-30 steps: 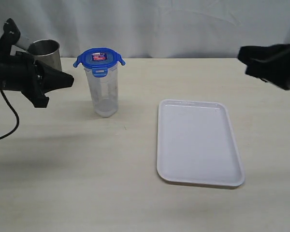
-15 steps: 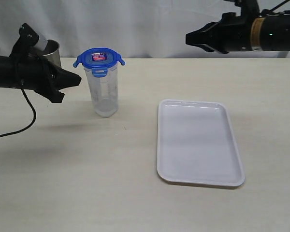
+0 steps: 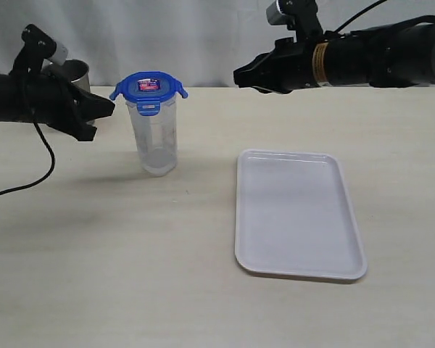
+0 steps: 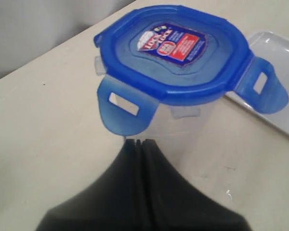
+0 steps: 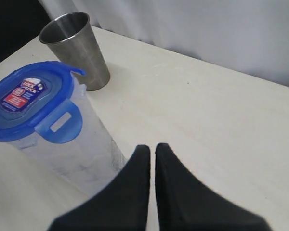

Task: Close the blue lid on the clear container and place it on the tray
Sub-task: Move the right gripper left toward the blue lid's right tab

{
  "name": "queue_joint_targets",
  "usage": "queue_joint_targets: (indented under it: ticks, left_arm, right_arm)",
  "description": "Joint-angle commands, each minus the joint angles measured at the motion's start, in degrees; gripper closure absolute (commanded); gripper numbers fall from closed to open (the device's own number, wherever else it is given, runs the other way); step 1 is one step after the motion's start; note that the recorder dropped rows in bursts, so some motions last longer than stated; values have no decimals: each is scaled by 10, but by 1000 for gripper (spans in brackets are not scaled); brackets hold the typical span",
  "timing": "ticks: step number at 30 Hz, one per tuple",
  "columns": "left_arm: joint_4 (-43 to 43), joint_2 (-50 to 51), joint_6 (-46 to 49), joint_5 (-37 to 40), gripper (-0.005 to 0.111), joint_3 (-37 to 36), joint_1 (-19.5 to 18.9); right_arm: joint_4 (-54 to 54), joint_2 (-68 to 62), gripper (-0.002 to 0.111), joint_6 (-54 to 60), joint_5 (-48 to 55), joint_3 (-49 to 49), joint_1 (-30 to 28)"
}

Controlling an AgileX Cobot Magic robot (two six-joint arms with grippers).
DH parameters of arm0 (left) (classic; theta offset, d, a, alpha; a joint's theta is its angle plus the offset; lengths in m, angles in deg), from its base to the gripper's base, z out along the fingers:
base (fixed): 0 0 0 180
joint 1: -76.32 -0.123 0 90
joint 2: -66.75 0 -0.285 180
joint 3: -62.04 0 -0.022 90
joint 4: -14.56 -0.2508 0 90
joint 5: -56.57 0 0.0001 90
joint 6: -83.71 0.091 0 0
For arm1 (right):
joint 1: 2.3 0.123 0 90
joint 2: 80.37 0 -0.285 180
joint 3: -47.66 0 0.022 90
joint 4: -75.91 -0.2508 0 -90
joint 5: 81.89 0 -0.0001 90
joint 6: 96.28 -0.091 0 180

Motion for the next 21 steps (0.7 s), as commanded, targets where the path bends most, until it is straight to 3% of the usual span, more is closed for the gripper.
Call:
queue_joint_targets:
  ticks: [1,8,14,21]
  left_arm:
    - [30,0,18,-15,107,3,3]
    - [26,0,13,-14,107,6,3]
    - [-9,0,-12,-66,107,6,-4]
    - [-69,0,-75,-13,107,6,-32]
  right_arm:
    - [8,-1,104,10,-20,-5,17]
    - [14,-1,104,46,47,-5,52]
    - [-18,-19,104,118,108,-18,80]
    - [-19,-75,104,138,138,-106,80]
